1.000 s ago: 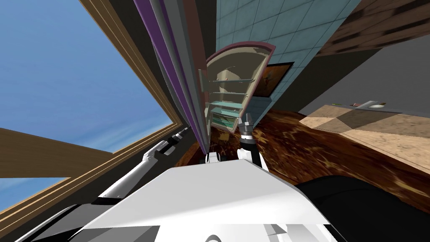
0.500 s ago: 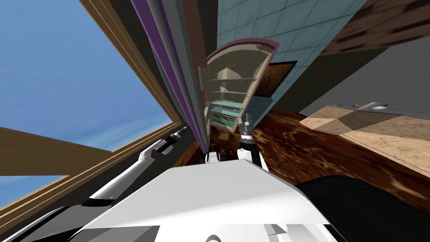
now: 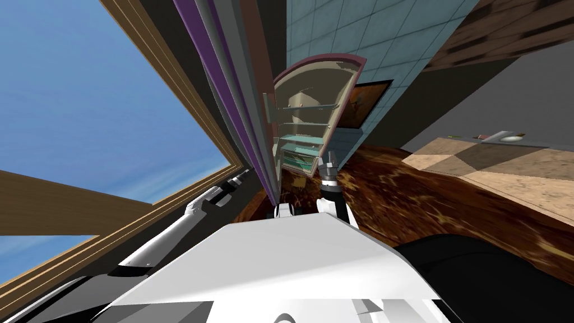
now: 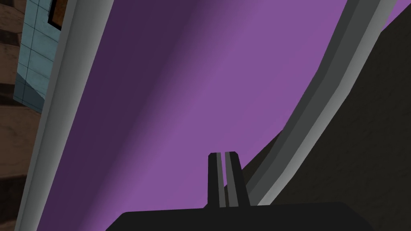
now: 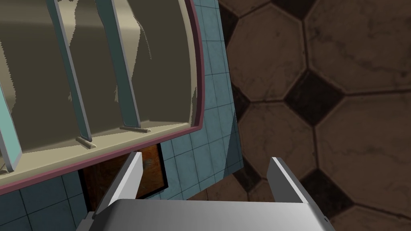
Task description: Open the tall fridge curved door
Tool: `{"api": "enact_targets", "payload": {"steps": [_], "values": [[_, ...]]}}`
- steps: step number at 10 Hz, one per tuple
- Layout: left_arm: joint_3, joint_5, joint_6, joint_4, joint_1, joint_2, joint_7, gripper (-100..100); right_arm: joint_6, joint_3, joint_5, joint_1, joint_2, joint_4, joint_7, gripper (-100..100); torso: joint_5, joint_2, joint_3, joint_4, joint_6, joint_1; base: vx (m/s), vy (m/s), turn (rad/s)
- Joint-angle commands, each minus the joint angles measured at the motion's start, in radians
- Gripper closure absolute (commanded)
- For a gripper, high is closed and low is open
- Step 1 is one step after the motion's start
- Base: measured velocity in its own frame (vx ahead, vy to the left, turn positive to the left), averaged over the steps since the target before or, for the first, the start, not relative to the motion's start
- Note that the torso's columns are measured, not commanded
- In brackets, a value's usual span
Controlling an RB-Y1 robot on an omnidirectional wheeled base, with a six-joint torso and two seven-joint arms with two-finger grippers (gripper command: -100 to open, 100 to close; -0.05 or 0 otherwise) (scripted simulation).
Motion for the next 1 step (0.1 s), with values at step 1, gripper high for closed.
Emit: {"api": "enact_targets", "payload": {"steps": [1], "values": [[0.0, 0.0, 0.0, 0.0, 0.0, 0.0, 0.0, 0, 0.0, 0.0, 0.0, 0.0, 0.0, 0.0, 0.0, 0, 0.0, 0.0, 0.0, 0.0, 0.0, -0.001, 0.0, 0.0, 0.0]]}}
